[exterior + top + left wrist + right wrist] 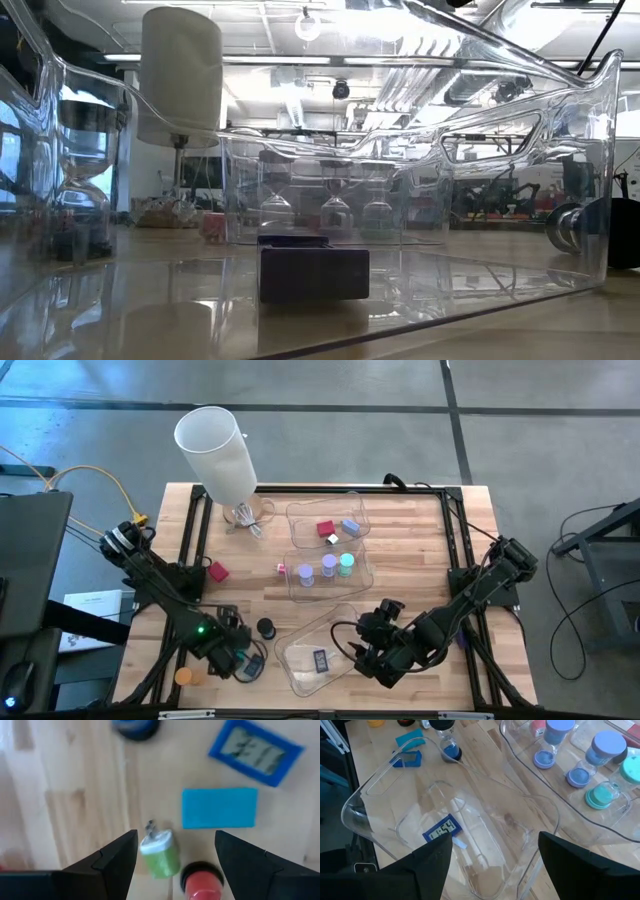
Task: Pick & Place Office items
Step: Put the bottom left dark blue digital clock into the bottom transparent bin
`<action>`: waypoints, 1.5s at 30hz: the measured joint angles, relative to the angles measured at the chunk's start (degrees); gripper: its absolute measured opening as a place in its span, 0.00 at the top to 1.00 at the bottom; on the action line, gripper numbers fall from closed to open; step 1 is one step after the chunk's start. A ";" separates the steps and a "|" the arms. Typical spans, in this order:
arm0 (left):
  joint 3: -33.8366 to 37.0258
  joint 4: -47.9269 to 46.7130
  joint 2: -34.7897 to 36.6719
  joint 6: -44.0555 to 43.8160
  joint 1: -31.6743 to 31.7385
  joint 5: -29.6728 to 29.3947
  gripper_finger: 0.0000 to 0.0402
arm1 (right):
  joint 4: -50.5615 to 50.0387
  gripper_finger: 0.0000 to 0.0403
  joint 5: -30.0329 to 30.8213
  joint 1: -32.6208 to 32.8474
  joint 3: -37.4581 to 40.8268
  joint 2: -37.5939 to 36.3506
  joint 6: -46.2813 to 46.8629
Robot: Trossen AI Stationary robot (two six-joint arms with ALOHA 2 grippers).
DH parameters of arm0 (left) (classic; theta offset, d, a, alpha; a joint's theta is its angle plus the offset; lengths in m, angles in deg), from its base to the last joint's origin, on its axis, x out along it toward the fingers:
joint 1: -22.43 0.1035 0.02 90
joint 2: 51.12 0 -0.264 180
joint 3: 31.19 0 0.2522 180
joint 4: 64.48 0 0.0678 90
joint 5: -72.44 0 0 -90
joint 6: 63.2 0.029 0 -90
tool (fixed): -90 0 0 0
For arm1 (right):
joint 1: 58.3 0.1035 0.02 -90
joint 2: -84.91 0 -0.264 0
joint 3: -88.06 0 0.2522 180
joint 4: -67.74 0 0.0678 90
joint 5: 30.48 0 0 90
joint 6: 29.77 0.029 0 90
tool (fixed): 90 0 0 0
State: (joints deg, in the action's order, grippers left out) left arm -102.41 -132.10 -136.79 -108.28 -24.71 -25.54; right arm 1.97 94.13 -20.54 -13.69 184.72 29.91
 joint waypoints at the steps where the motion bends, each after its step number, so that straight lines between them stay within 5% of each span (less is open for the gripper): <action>1: 0.00 1.18 0.00 1.43 -0.23 -0.36 0.36 | 0.00 0.29 0.00 0.00 0.00 0.00 0.00; 11: 0.00 11.70 0.00 17.95 -1.50 -3.37 0.36 | -0.02 0.29 0.00 0.00 -0.02 0.00 -0.11; 25: 0.00 18.44 -0.12 -17.50 -0.84 -3.27 0.36 | 0.42 0.29 0.22 -0.74 -0.02 0.00 -7.80; 45: -0.04 22.73 -10.52 -37.40 2.59 0.41 0.36 | 0.37 0.29 -3.33 -0.09 -0.02 0.00 -13.15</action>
State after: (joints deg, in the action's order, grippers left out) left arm -102.45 -109.36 -147.31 -145.69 -22.13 -25.13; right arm 2.34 90.79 -20.63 -13.71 184.72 16.76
